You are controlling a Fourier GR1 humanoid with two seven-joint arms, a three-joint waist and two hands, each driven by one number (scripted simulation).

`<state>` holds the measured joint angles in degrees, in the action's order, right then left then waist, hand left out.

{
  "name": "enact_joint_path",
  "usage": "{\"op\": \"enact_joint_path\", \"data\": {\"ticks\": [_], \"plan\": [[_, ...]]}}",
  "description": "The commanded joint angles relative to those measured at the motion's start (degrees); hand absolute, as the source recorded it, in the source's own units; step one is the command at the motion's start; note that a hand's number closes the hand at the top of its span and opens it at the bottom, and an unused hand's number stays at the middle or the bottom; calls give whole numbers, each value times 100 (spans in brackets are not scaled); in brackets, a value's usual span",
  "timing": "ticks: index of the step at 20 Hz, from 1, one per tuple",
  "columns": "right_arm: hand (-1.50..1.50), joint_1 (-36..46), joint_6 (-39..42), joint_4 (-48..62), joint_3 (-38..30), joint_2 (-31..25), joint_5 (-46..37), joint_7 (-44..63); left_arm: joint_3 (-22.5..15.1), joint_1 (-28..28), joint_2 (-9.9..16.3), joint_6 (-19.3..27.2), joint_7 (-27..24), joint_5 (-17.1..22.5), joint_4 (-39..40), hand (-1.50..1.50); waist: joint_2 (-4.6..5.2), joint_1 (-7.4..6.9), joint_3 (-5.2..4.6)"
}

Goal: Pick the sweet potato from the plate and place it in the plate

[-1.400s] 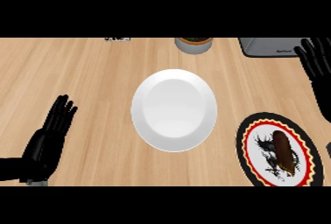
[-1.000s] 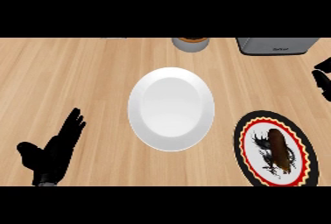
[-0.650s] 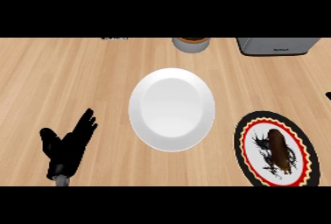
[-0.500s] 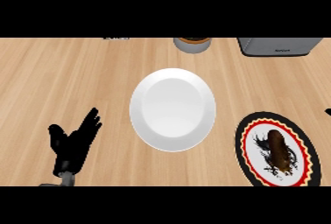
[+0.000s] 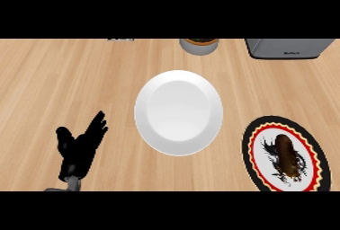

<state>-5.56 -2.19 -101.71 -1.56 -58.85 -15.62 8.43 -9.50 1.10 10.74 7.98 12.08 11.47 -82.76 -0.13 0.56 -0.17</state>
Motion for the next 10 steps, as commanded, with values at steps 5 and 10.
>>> {"op": "enact_joint_path", "data": {"ticks": [5,10], "plan": [[-150,569,1097,-787,1200,-59,-905,2340,-156,-47,-190,50,-99,-203,119,0,38,-196,8],[-150,583,1228,-629,1768,798,-1687,2663,179,-43,-33,-301,-271,-9,340,0,18,-87,16]]}}
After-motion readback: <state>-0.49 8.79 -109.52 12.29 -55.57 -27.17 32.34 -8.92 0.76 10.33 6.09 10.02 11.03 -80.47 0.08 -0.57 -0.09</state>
